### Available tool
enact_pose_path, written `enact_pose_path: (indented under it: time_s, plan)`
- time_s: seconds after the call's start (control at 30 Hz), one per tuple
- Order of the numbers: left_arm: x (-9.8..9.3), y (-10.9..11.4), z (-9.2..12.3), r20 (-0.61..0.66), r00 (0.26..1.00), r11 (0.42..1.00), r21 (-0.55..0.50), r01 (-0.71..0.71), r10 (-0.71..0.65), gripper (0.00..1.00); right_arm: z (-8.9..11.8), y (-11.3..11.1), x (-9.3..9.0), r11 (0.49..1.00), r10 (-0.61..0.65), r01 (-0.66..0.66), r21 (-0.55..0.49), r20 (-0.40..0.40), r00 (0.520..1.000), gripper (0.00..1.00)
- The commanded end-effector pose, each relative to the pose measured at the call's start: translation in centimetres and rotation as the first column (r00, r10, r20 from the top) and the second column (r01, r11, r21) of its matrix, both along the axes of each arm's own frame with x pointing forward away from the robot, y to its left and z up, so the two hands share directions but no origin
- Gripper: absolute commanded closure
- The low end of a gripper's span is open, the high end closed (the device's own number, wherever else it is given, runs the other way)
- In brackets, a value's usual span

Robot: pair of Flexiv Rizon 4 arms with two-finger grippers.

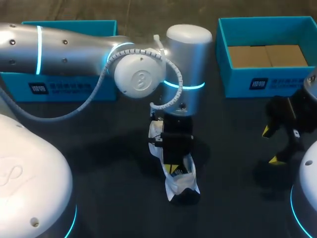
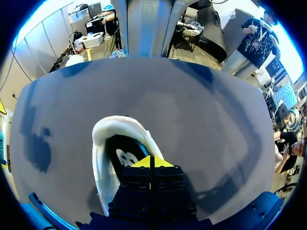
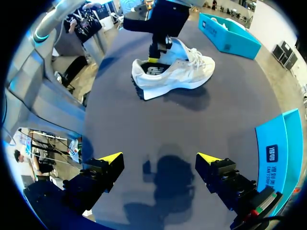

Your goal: Take the shoe out of the shoebox, open the shoe tongue, remove and reinsert the insole, then place the shoe into the shoebox

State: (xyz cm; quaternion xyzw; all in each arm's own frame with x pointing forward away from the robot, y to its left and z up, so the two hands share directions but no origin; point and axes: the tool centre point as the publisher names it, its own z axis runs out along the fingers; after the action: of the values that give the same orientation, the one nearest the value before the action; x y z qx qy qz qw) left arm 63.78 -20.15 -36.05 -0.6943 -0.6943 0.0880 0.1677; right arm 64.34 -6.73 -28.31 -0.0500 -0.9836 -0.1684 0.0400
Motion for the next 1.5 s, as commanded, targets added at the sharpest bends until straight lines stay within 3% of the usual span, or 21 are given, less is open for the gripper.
enact_pose_path:
  time_s: [0.03, 0.5, 0.8, 1.2, 1.5]
  plan:
    - [-0.2, -0.2, -0.8, 0.008, 1.0, 1.0, -0.006, -0.005, 0.005, 1.0, 0.0, 0.0, -0.1, 1.0, -0.002, 0.002, -0.002, 0.002, 1.0, 0.0]
    - [0.2, -0.4, -4.1, 0.033, 0.997, 0.998, 0.009, -0.067, 0.066, 1.0, 0.0, 0.0, -0.1, 1.0, -0.002, 0.002, -0.002, 0.002, 1.0, 0.0]
    - [0.9, -0.7, -5.5, 0.09, 0.987, 0.991, -0.05, -0.126, 0.13, 1.0, 0.0, 0.0, -0.1, 1.0, -0.002, 0.002, -0.002, 0.002, 1.0, 0.0]
    - [0.3, -1.0, -1.4, 0.01, 0.996, 0.993, -0.076, -0.092, 0.093, 1.0, 0.0, 0.0, -0.1, 1.0, -0.002, 0.002, -0.002, 0.002, 1.0, 0.0]
    - [-1.2, -1.3, -2.7, -0.009, 0.999, 0.998, -0.028, -0.047, 0.047, 1.0, 0.0, 0.0, -0.1, 1.0, -0.002, 0.002, -0.002, 0.002, 1.0, 0.0]
